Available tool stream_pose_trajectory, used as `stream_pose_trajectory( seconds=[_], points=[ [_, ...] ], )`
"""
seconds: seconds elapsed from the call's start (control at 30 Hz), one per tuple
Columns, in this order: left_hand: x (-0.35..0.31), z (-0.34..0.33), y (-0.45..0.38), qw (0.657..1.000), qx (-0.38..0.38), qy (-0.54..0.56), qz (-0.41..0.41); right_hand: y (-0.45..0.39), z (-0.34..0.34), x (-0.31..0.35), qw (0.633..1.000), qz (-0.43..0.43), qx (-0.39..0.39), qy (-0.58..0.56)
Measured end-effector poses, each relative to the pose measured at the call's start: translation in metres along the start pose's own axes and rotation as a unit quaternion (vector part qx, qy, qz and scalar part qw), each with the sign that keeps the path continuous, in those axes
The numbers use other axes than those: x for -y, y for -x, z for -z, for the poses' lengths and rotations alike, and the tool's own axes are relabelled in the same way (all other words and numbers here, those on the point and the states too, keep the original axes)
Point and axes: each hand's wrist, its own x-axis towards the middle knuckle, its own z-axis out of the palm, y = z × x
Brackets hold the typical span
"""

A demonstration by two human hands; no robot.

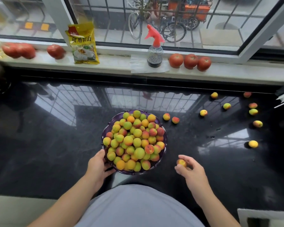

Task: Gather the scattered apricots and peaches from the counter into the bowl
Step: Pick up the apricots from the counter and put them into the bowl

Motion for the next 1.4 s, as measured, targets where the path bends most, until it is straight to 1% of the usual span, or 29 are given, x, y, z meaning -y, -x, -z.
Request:
stream_pose_trajectory(
  seconds=[0.1, 0.2, 0.33, 0.4, 0.57, 0.67, 0.83, 0.9, 0.93, 0.97, 1.03, 1.1, 1.17, 1.23, 1.4],
  points=[
    [-0.002, 0.001, 0.002, 1.000, 0.003, -0.003, 0.001, 0.000, -0.020, 0.037, 0.993, 0.108, 0.004, 0.052],
    [-0.003, 0.003, 0.003, 1.000, 0.010, -0.005, 0.003, -0.009, -0.050, 0.070, 0.973, 0.209, 0.024, 0.095],
    [-0.004, 0.005, 0.003, 1.000, 0.015, -0.010, 0.002, -0.023, -0.093, 0.087, 0.938, 0.287, 0.047, 0.190],
    [-0.003, 0.005, 0.004, 1.000, 0.016, -0.012, 0.001, -0.029, -0.106, 0.084, 0.924, 0.302, 0.039, 0.231],
    [-0.003, 0.004, 0.005, 1.000, 0.010, -0.017, 0.001, -0.032, -0.106, 0.082, 0.921, 0.286, 0.013, 0.265],
    [-0.002, 0.004, 0.004, 1.000, 0.005, -0.021, -0.004, -0.031, -0.103, 0.082, 0.913, 0.284, 0.022, 0.291],
    [-0.003, 0.003, 0.004, 0.999, 0.007, -0.039, -0.009, -0.032, -0.099, 0.079, 0.903, 0.312, 0.040, 0.292],
    [-0.002, 0.004, 0.003, 0.999, 0.008, -0.044, -0.010, -0.034, -0.092, 0.076, 0.903, 0.329, 0.049, 0.270],
    [-0.002, 0.005, 0.002, 0.999, 0.009, -0.045, -0.009, -0.036, -0.086, 0.074, 0.910, 0.333, 0.040, 0.244],
    [-0.002, 0.005, 0.001, 0.999, 0.011, -0.046, -0.008, -0.038, -0.080, 0.072, 0.919, 0.333, 0.015, 0.210],
    [-0.002, 0.006, 0.000, 0.999, 0.013, -0.048, -0.003, -0.049, -0.060, 0.067, 0.938, 0.302, -0.058, 0.159],
    [-0.003, 0.006, 0.000, 0.999, 0.012, -0.050, 0.000, -0.070, -0.035, 0.058, 0.952, 0.229, -0.110, 0.173],
    [-0.003, 0.007, -0.001, 0.999, 0.014, -0.051, 0.004, -0.091, -0.012, 0.048, 0.955, 0.148, -0.121, 0.226],
    [-0.004, 0.007, -0.003, 0.999, 0.015, -0.052, 0.008, -0.112, 0.001, 0.043, 0.950, 0.101, -0.116, 0.273],
    [-0.006, 0.006, -0.005, 0.998, 0.013, -0.061, 0.012, -0.144, -0.005, 0.067, 0.940, 0.094, -0.104, 0.310]
  ],
)
